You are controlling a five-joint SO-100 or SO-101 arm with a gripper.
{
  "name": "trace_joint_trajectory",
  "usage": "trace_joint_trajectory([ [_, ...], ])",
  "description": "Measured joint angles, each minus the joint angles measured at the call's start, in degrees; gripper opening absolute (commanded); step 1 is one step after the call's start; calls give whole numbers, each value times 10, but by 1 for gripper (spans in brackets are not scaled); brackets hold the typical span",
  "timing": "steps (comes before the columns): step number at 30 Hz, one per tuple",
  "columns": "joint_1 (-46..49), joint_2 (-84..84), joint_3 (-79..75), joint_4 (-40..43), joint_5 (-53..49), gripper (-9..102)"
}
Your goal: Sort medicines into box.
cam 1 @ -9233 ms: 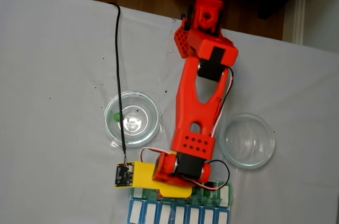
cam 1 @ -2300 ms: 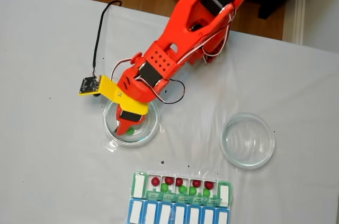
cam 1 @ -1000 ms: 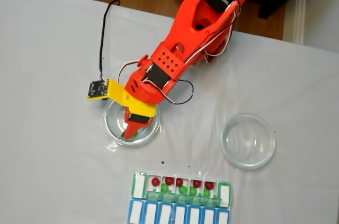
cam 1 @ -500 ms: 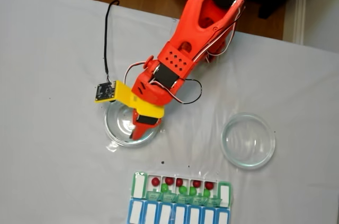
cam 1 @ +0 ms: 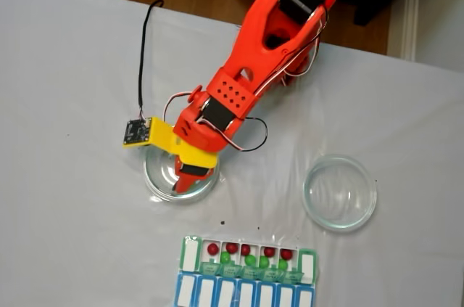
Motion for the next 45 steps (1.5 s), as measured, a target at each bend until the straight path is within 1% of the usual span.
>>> trace_joint_trajectory([
  [6,-4,-11,-43,68,-16,22],
  [9,-11,-11,-56,102,-20,20],
  [14,-25,12,-56,125,-20,17],
  [19,-40,50,-56,142,-18,17],
  [25,-50,47,-75,202,-15,19],
  [30,-51,-4,-126,239,-18,20],
  [40,-49,-108,-209,274,-33,21],
  [45,-40,-142,-255,323,-48,22],
])
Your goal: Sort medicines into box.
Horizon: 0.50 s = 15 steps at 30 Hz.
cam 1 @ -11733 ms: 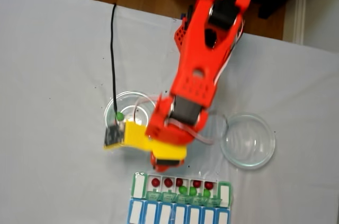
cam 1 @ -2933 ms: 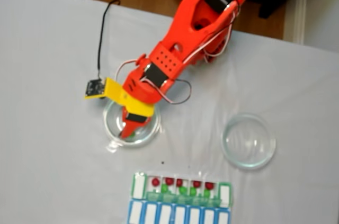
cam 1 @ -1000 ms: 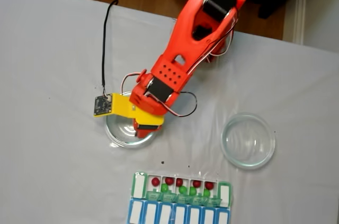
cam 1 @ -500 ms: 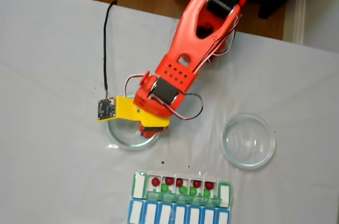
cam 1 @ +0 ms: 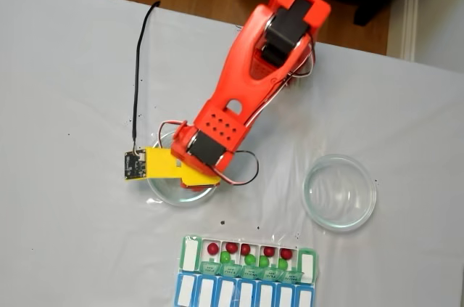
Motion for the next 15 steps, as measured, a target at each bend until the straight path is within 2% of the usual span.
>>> trace_joint_trajectory([
  [11,9,-18,-34,87,-44,24],
  [13,11,-18,-39,97,-48,22],
  [15,12,-18,-45,106,-51,16],
])
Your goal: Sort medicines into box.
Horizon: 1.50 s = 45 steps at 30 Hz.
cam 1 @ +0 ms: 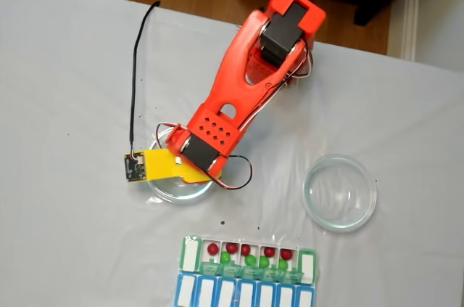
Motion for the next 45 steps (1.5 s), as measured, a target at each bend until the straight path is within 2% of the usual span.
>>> trace_joint_trajectory([
  [5,-1,0,-2,-2,-2,2],
  [15,4,3,3,-29,5,2],
  [18,4,4,3,-29,5,14],
  [23,6,4,4,-19,5,19],
  [30,8,4,2,14,5,23],
  [37,8,-35,-80,112,-18,21],
  [45,8,-59,-91,138,-34,23],
])
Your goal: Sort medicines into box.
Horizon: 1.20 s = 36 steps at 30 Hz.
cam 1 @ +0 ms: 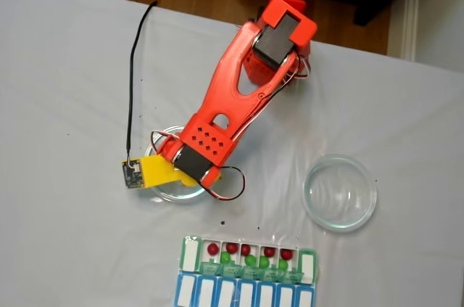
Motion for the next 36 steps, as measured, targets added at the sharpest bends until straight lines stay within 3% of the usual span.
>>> trace_joint_trajectory([
  [18,0,-13,-1,1,-28,18],
  [26,-1,-13,18,-3,-30,4],
  [36,-1,-13,19,-3,-30,2],
])
